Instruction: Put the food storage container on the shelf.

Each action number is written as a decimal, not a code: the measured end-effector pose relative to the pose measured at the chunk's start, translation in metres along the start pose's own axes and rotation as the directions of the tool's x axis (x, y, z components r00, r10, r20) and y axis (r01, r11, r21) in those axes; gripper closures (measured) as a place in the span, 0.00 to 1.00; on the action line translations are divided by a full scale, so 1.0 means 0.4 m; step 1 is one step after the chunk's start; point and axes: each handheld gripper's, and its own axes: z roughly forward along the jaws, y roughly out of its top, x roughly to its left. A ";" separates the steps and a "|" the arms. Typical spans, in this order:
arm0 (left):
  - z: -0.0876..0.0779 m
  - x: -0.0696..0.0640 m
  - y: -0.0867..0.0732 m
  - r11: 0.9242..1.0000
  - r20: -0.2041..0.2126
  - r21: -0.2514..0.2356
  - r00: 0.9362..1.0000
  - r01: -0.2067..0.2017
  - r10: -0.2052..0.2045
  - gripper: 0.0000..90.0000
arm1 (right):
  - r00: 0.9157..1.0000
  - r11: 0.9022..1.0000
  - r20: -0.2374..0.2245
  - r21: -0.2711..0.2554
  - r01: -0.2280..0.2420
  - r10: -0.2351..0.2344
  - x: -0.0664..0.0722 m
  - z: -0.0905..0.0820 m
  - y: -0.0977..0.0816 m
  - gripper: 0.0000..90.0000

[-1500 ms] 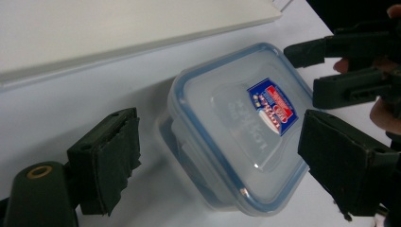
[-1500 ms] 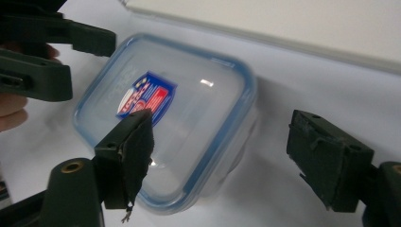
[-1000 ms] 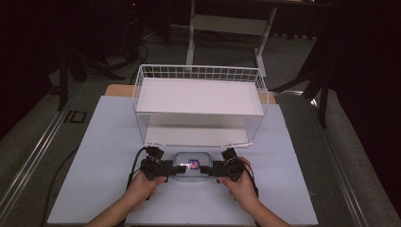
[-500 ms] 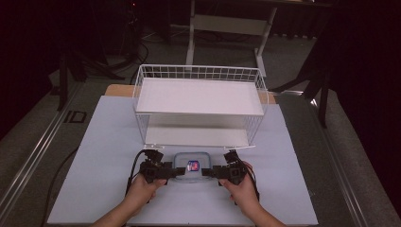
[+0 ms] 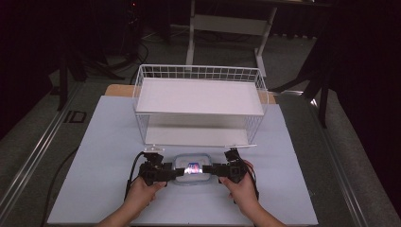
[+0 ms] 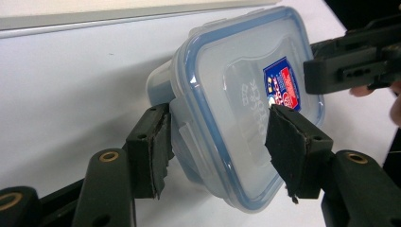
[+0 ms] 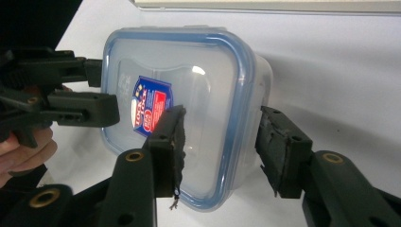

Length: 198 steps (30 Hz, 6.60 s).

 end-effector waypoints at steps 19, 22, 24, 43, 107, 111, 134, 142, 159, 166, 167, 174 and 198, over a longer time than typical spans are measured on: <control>-0.034 -0.022 0.030 0.996 -0.107 -0.094 0.994 -0.010 -0.001 0.71 | 1.000 0.999 0.024 -0.030 0.015 -0.015 0.015 -0.002 0.002 0.64; -0.038 -0.032 0.030 0.997 -0.123 -0.075 0.992 -0.034 0.024 0.71 | 1.000 0.999 0.024 -0.034 0.020 -0.020 0.016 -0.006 -0.002 0.67; -0.037 -0.024 0.017 0.998 -0.092 -0.063 0.996 -0.023 0.017 0.68 | 0.998 0.998 0.049 -0.044 0.047 -0.045 0.021 -0.017 -0.006 0.72; -0.024 0.005 -0.029 0.997 -0.007 0.028 0.997 0.075 -0.075 0.63 | 1.000 1.000 -0.010 -0.031 0.000 0.000 -0.014 -0.005 -0.004 0.73; 0.117 0.090 0.180 0.975 -0.069 -0.219 0.997 -0.035 0.021 0.65 | 0.975 0.955 0.221 -0.293 0.045 0.022 -0.106 0.041 0.181 0.68; 0.117 0.085 0.179 0.976 -0.064 -0.216 0.998 -0.040 0.027 0.65 | 0.980 0.950 0.199 -0.309 0.036 0.027 -0.109 0.035 0.178 0.61; -0.014 0.008 0.084 0.951 -0.097 -0.217 0.974 -0.222 0.205 0.21 | 0.949 0.944 0.233 -0.200 0.263 -0.215 0.014 0.037 0.073 0.85; -0.025 0.026 0.035 0.944 -0.090 -0.244 0.974 -0.223 0.207 0.01 | 0.933 0.943 0.238 -0.129 0.305 -0.269 0.016 0.081 0.075 1.00; -0.016 0.033 0.016 0.927 -0.136 -0.259 0.960 -0.271 0.243 0.01 | 0.932 0.945 0.250 -0.128 0.301 -0.263 0.015 0.135 0.111 1.00; -0.014 0.032 0.015 0.925 -0.136 -0.260 0.959 -0.276 0.248 0.01 | 0.925 0.941 0.265 -0.127 0.313 -0.272 0.018 0.152 0.129 1.00; -0.014 0.032 0.015 0.925 -0.137 -0.260 0.959 -0.278 0.250 0.01 | 0.929 0.945 0.261 -0.126 0.303 -0.263 0.017 0.155 0.133 1.00; -0.013 0.034 0.014 0.925 -0.138 -0.257 0.958 -0.281 0.252 0.01 | 0.929 0.946 0.272 -0.137 0.294 -0.250 0.018 0.172 0.153 1.00; -0.027 0.028 0.016 0.903 -0.126 -0.303 0.952 -0.303 0.277 0.01 | 0.923 0.920 0.225 -0.173 0.352 -0.311 0.053 0.122 0.124 0.82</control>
